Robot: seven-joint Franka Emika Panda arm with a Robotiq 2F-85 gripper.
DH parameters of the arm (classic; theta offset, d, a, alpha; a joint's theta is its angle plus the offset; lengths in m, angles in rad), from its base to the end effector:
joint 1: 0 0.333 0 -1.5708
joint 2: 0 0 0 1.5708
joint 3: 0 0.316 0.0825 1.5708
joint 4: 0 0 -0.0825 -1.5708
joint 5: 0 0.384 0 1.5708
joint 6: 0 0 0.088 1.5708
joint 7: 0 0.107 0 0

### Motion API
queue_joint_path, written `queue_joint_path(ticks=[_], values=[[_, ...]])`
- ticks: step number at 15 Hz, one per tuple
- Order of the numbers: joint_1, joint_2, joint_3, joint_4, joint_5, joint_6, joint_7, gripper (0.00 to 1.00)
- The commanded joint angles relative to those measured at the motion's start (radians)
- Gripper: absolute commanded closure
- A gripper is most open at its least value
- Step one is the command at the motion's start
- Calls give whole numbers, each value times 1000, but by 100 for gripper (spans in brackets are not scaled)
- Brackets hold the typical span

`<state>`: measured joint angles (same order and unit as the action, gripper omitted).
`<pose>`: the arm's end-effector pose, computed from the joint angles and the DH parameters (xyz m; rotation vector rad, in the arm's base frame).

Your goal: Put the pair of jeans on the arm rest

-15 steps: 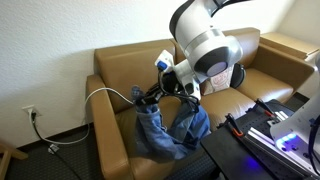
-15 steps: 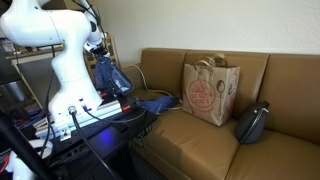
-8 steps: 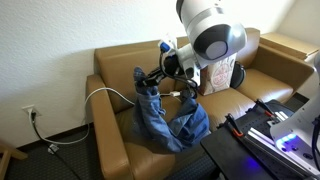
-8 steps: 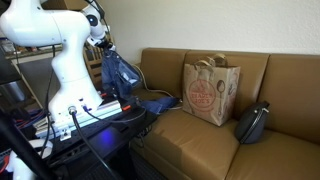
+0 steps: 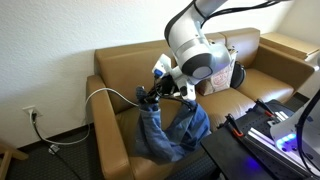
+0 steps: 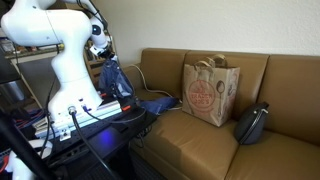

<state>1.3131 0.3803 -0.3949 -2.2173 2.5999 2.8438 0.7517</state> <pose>0.3287 0.3730 0.1955 -0.9823 2.1903 0.5850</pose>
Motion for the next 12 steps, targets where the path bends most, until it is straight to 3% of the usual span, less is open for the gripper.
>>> queue_joint_path(ticks=[1, 6, 9, 10, 11, 12], values=[[187, -97, -242, 22, 0, 25, -65, 94], [553, -135, -668, 84, -2, 39, -169, 94], [791, -66, -920, 99, 1, -38, -183, 94], [672, -105, -798, 80, -3, 7, -169, 94], [713, -102, -836, 82, -3, 9, -167, 75], [710, -102, -828, 78, -3, 13, -167, 75]])
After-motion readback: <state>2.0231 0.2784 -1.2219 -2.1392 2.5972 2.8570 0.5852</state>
